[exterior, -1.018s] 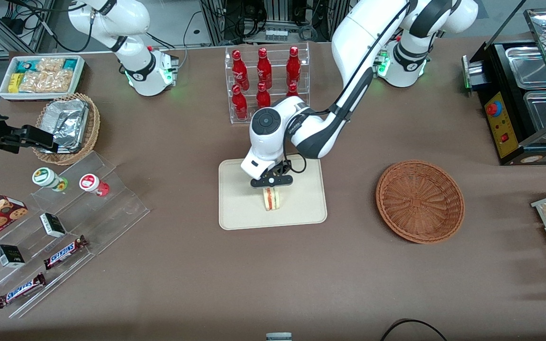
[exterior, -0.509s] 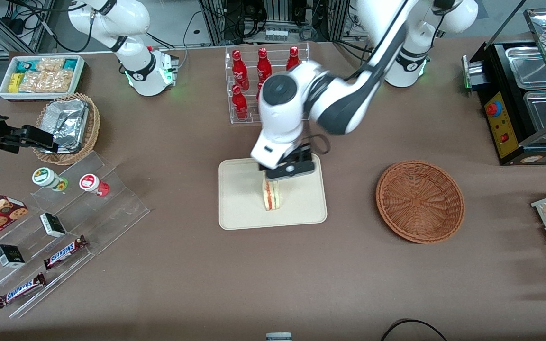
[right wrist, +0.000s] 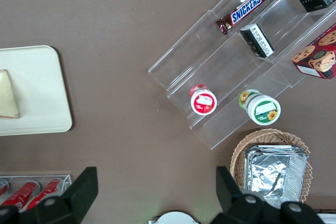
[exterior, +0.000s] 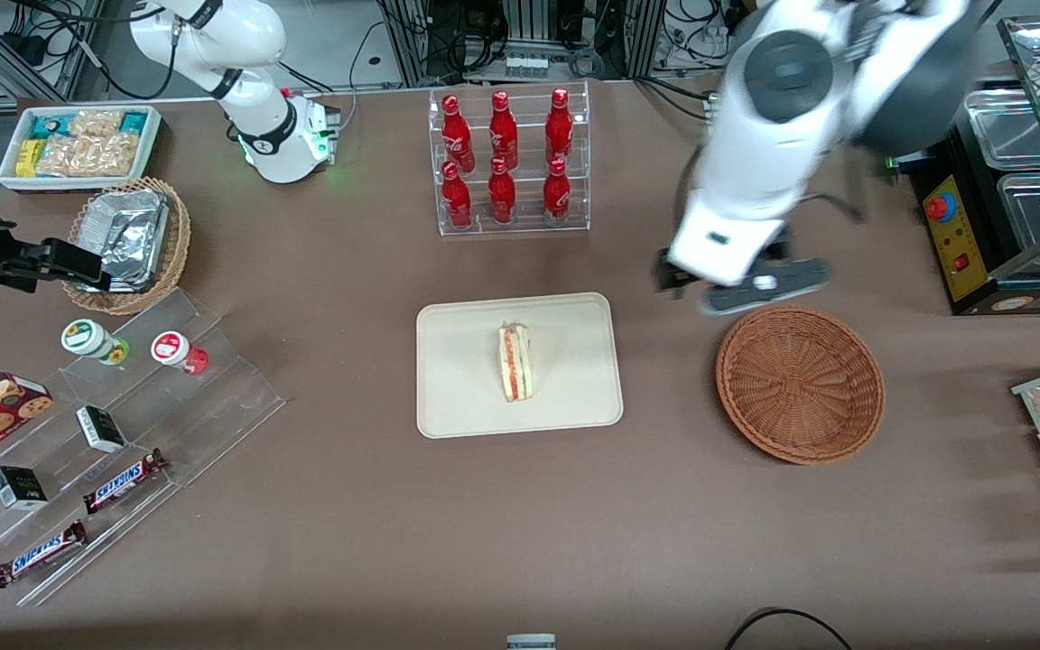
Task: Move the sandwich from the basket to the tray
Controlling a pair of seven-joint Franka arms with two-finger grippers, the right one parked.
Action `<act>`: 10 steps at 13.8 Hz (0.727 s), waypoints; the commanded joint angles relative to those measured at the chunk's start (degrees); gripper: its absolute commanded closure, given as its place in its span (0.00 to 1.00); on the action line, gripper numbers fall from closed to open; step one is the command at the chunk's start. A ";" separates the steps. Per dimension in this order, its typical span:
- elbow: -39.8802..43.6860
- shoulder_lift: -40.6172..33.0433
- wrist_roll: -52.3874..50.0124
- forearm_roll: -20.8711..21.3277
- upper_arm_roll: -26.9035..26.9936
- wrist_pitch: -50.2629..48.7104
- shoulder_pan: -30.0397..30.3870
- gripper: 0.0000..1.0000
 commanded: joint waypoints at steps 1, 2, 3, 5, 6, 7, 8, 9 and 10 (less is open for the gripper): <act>-5.27 -5.00 9.56 -0.92 6.53 -0.23 -0.76 0.00; -6.07 -6.40 13.86 -1.00 9.43 -0.32 -0.76 0.00; -6.77 -7.20 17.82 -1.00 11.63 -0.58 -0.76 0.00; -7.39 -8.35 25.03 -1.00 16.20 -1.72 -0.76 0.00; -7.31 -8.70 28.72 -1.00 18.31 -2.68 -0.76 0.00; -7.39 -8.79 31.19 -1.00 19.64 -3.30 -0.76 0.00; -7.22 -8.44 31.74 -1.00 19.74 -3.30 -0.67 0.00; -7.04 -8.09 31.66 -1.00 19.74 -2.96 -0.67 0.00; -6.87 -7.65 31.48 -1.00 19.74 -2.78 -0.85 0.00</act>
